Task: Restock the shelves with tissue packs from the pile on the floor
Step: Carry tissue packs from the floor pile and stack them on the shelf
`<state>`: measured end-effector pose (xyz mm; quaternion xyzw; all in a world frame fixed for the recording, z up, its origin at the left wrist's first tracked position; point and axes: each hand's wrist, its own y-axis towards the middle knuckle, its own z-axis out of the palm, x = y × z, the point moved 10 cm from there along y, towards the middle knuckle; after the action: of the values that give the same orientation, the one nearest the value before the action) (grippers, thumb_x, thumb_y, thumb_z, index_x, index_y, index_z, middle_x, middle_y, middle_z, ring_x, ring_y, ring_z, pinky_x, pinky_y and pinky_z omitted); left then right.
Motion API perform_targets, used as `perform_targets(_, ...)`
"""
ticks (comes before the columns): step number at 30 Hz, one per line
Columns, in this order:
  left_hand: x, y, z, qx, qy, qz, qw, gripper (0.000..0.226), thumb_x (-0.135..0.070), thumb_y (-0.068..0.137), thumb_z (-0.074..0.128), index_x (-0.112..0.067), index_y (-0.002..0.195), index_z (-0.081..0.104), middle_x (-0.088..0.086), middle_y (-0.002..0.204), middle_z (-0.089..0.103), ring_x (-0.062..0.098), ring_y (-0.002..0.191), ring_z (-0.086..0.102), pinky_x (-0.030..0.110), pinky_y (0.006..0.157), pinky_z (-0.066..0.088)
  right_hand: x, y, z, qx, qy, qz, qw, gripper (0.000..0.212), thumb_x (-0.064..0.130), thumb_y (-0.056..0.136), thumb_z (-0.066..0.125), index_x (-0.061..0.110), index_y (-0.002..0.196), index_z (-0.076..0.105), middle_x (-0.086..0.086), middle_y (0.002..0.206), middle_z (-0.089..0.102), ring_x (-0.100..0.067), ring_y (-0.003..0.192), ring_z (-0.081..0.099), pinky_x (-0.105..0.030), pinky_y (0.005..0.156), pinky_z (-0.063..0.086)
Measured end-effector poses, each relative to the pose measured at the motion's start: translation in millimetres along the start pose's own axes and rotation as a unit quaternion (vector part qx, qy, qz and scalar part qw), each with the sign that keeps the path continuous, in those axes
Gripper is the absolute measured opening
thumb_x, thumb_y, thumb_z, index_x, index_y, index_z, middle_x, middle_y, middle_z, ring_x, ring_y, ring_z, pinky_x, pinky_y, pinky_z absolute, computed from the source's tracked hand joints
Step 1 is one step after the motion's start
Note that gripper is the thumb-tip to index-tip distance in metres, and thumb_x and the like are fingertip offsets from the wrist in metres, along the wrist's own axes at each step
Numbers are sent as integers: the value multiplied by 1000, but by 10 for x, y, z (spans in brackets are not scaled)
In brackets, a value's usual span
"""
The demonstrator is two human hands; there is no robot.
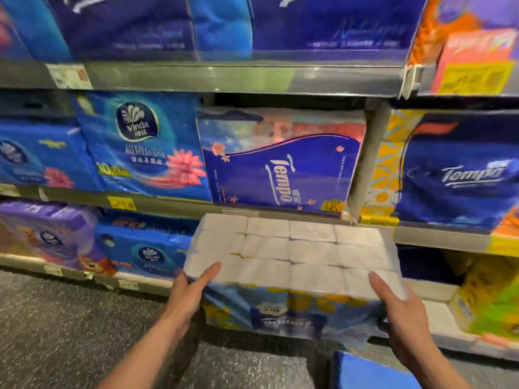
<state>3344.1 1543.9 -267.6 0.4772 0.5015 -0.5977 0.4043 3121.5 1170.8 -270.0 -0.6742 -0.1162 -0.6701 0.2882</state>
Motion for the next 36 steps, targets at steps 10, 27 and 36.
perform_targets(10,676,665,65,37,23,-19,999,25,-29,80,81,-27,97,62,-10,91,74,16,102,63,39,94,48,-959,376,92,-56,10,26,998,33,30,89,75,28,119,62,-10,113,68,-41,104,64,-60,97,51)
perform_targets(27,597,1994,133,0,186,48,981,49,-52,80,78,-15,104,57,-9,92,62,13,91,61,34,83,44,-876,1310,958,-54,-28,-62,996,21,41,86,75,30,103,69,-5,89,66,-24,82,60,-43,72,46)
perform_targets(36,192,1811,321,-18,441,240,864,69,-64,86,58,-10,127,51,11,123,56,37,127,44,53,100,43,-1041,1522,945,4,-198,-11,980,83,87,67,66,17,108,51,-2,83,52,-23,85,53,-46,78,48)
